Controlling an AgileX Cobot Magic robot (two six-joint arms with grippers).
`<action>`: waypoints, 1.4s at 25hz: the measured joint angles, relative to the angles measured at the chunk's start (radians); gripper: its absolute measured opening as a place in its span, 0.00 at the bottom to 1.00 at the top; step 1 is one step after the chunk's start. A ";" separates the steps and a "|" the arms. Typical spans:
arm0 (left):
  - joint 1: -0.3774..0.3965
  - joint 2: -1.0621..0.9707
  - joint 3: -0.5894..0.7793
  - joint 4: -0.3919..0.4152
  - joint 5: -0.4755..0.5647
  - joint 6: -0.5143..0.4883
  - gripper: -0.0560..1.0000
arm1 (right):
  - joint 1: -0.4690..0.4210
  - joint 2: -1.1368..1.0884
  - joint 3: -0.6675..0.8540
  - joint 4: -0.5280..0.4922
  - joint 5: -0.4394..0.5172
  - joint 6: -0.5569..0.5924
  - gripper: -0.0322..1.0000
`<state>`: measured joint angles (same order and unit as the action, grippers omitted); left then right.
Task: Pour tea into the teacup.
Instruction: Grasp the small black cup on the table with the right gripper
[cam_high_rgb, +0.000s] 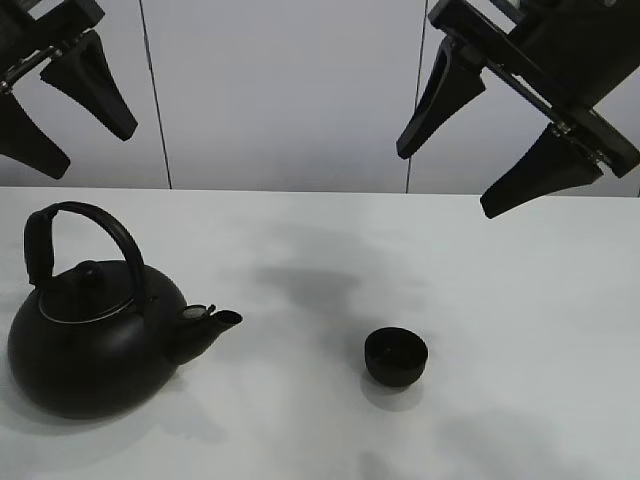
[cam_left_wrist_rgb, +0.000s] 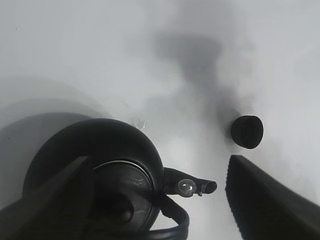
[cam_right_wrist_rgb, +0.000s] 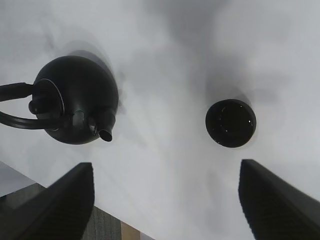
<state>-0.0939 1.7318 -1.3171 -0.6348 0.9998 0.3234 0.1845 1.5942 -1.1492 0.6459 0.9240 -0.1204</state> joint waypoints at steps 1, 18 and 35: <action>0.000 0.000 0.000 0.000 0.000 0.000 0.56 | 0.000 0.000 0.000 0.000 0.000 0.000 0.56; 0.000 0.000 0.000 0.000 0.000 -0.002 0.56 | 0.286 0.000 -0.286 -0.443 0.151 -0.027 0.57; 0.000 0.000 0.000 0.000 -0.001 -0.002 0.56 | 0.422 0.243 -0.291 -0.688 0.175 0.169 0.66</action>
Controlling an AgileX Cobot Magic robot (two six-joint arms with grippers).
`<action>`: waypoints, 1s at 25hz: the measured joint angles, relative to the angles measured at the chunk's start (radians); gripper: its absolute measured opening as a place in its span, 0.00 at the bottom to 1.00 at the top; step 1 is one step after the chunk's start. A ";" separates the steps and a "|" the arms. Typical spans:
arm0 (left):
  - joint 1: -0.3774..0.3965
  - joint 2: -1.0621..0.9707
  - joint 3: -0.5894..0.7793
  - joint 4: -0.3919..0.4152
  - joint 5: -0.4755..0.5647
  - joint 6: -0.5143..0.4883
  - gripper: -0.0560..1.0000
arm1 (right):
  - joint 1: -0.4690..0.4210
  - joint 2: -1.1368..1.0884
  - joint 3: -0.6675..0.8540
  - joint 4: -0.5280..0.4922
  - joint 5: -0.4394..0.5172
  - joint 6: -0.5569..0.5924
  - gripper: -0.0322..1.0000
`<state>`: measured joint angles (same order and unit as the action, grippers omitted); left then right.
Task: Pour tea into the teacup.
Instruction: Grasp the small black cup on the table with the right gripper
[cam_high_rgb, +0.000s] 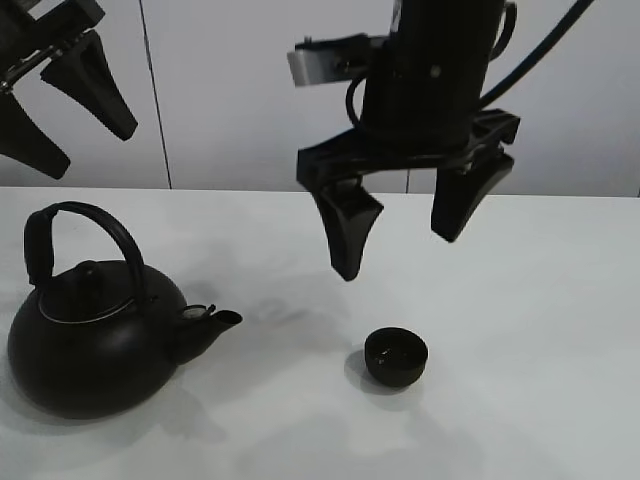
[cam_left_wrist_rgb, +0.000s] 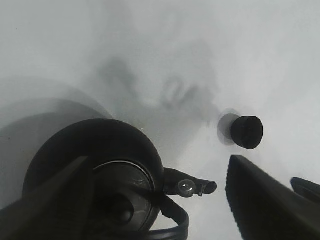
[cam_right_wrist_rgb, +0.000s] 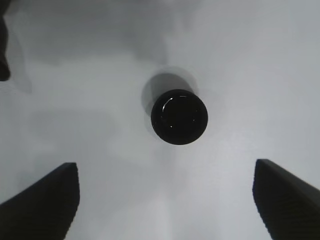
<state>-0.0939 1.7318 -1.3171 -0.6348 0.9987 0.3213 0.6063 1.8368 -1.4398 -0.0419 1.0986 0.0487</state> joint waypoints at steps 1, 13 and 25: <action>0.000 0.000 0.000 0.000 0.000 0.000 0.56 | 0.000 0.025 0.000 0.001 -0.002 0.008 0.66; 0.000 0.000 0.000 0.001 0.000 0.000 0.56 | -0.008 0.195 -0.004 0.027 -0.062 0.033 0.66; 0.000 0.000 0.000 0.001 -0.019 0.000 0.56 | -0.050 0.258 -0.005 0.031 -0.081 0.029 0.66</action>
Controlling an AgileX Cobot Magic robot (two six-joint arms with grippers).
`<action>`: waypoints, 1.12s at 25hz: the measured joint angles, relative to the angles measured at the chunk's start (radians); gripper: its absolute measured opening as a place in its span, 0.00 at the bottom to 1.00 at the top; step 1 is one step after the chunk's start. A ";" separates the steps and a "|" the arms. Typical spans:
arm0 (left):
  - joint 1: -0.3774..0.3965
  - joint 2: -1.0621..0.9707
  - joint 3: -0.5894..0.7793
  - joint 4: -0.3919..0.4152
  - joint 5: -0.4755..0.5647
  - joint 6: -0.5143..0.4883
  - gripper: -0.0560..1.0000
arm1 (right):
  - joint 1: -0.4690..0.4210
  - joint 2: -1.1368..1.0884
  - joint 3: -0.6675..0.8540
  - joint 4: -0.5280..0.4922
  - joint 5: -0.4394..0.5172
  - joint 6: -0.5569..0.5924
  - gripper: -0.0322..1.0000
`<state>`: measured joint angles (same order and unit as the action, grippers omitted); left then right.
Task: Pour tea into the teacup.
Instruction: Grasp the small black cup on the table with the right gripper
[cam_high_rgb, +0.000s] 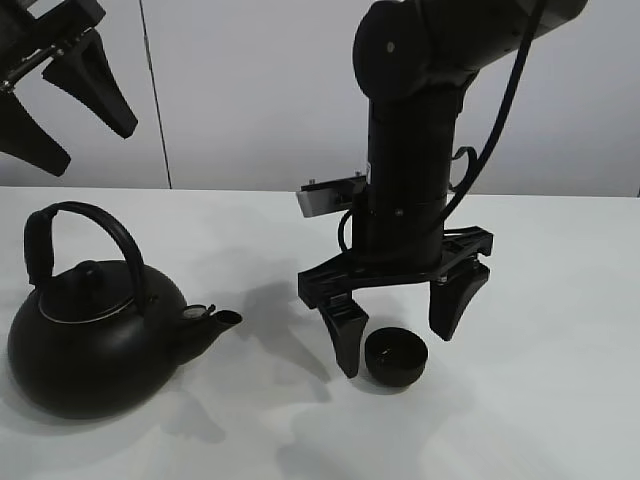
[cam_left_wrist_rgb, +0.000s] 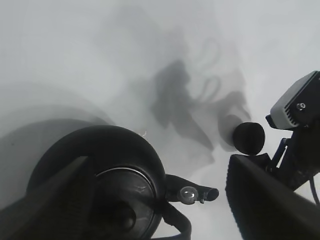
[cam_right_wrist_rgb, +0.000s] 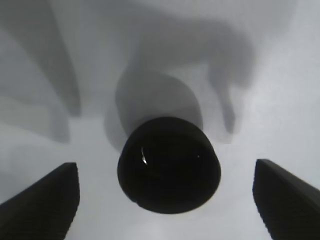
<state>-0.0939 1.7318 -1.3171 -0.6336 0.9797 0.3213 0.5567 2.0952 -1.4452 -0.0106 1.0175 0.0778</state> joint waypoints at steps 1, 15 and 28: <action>0.000 0.000 0.000 0.000 -0.002 0.000 0.56 | 0.000 0.007 0.000 0.000 -0.008 0.000 0.66; 0.000 0.000 0.000 0.000 -0.007 -0.001 0.56 | 0.000 0.038 0.000 -0.004 -0.043 0.000 0.42; 0.000 0.000 0.000 0.000 -0.007 -0.001 0.56 | 0.000 -0.048 0.000 0.011 -0.025 0.001 0.42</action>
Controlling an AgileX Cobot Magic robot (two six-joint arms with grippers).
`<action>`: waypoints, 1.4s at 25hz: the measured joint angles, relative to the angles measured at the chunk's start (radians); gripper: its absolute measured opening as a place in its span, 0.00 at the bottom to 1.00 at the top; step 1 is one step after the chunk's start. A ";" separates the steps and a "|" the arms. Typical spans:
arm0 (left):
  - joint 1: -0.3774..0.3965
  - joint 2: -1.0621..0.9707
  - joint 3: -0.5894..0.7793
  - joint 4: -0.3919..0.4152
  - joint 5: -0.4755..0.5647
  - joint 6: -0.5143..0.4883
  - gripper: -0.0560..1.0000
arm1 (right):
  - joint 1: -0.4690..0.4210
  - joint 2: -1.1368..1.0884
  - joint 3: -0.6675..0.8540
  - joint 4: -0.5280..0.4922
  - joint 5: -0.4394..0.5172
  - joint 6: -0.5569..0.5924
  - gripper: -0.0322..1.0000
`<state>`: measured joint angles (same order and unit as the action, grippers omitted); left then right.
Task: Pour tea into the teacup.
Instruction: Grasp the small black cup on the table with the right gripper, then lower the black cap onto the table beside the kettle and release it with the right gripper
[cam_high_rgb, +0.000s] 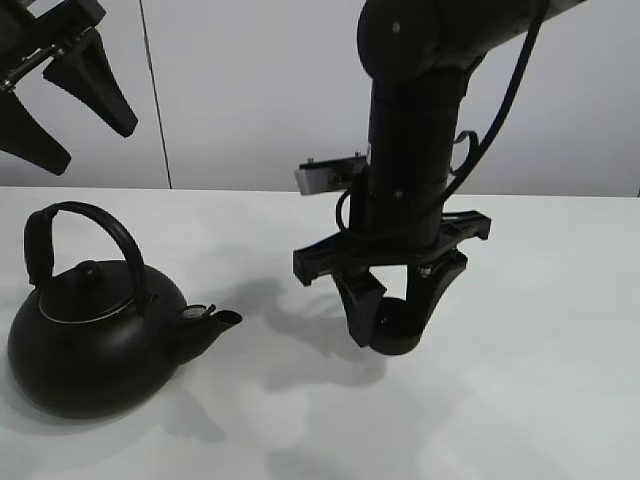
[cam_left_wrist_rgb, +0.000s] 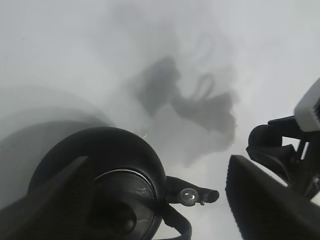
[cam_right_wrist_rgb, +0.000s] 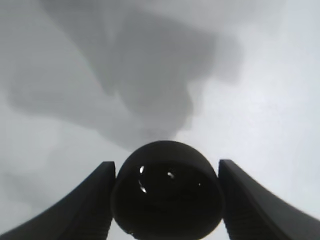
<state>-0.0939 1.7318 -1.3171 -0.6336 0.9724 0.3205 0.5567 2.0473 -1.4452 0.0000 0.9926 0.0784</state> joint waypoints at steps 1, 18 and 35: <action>0.000 0.000 0.000 0.000 0.000 0.000 0.56 | 0.000 -0.022 0.000 0.000 -0.006 0.000 0.42; 0.000 0.000 0.000 -0.001 0.000 0.000 0.56 | 0.107 -0.021 -0.163 0.020 -0.092 0.049 0.42; 0.000 0.000 0.000 -0.001 -0.011 0.000 0.56 | 0.148 0.183 -0.261 -0.043 -0.068 0.146 0.42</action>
<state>-0.0939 1.7318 -1.3171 -0.6345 0.9615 0.3205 0.7042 2.2304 -1.7057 -0.0429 0.9248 0.2247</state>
